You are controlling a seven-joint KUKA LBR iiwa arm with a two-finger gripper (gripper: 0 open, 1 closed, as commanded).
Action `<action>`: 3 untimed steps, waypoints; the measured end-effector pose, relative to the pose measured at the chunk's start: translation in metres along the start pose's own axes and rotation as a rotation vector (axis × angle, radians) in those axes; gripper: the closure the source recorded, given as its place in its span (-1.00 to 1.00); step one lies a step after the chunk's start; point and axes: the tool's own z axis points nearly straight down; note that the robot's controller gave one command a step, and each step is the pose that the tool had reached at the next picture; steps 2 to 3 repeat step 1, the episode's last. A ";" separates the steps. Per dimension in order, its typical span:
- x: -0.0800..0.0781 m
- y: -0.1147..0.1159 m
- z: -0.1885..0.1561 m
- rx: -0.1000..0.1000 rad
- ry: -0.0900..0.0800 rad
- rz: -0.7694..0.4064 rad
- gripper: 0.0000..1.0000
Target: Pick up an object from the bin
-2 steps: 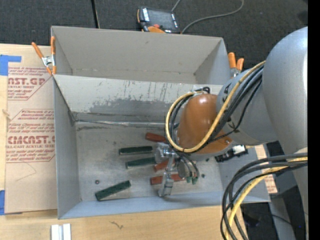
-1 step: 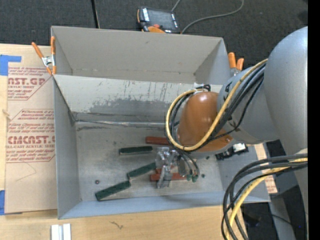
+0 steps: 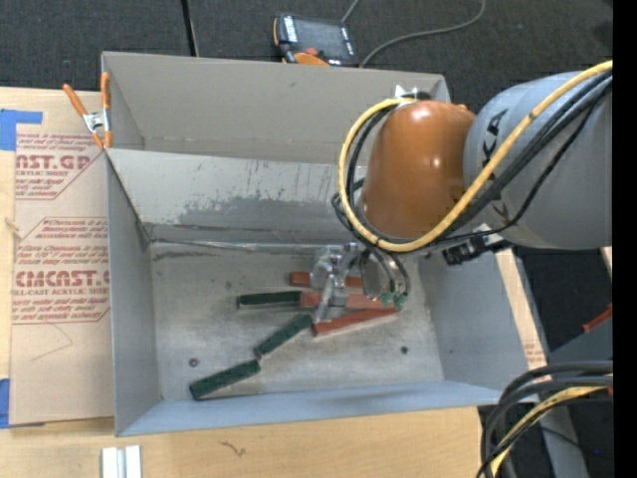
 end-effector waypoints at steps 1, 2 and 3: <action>-0.038 -0.023 -0.121 0.001 -0.003 -0.008 1.00; -0.038 -0.023 -0.121 0.001 -0.003 -0.008 1.00; -0.038 -0.023 -0.121 0.001 -0.003 -0.008 1.00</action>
Offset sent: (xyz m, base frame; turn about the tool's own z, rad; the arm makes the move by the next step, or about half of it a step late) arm 0.0330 -0.0260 0.1162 -0.0080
